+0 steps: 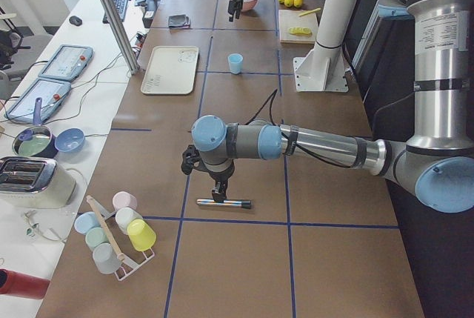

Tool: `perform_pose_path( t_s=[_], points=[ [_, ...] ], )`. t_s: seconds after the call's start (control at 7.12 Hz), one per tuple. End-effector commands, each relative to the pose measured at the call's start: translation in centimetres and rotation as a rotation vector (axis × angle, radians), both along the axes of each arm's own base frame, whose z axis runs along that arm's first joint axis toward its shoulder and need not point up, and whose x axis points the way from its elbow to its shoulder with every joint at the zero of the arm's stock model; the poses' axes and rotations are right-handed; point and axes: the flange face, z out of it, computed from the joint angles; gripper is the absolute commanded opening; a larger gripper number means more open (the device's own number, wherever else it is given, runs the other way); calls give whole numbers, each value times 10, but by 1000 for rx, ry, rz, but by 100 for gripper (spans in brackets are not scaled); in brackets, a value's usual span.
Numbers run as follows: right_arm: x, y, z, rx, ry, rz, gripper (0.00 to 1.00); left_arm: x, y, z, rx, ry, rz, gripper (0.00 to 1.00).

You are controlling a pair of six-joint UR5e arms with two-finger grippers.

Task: Mash ice and strawberries in cup
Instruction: 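Raise the right gripper away from the cup above the bowl, then reach the left gripper down to the red strawberry and grasp it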

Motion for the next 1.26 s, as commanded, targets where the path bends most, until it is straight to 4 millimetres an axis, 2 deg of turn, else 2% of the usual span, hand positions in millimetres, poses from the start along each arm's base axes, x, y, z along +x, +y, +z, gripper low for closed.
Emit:
perform_pose_path(
  t_s=[0.0, 0.14, 0.28, 0.42, 0.56, 0.7, 0.84, 1.12],
  points=[
    [82, -1, 49, 66, 16, -28, 100, 95, 4, -23, -70, -11, -43, 100],
    [85, 0, 61, 92, 34, -50, 100, 144, 11, -31, -61, -71, -90, 100],
    [83, -3, 63, 97, 43, -51, 100, 190, 17, -36, -31, -101, -117, 100],
    [82, -4, 61, 102, 43, -50, 100, 223, 6, -45, -50, -84, -151, 100],
    [82, -5, 59, 104, 43, -47, 100, 240, 2, -45, -64, -85, -154, 100],
    [81, -5, 59, 104, 43, -48, 100, 249, 4, -36, -38, -125, -163, 100],
    [80, -5, 60, 103, 44, -52, 100, 254, 5, -27, -38, -146, -165, 100],
    [79, -4, 60, 102, 44, -51, 100, 254, 5, -27, -33, -138, -166, 99]
  ],
)
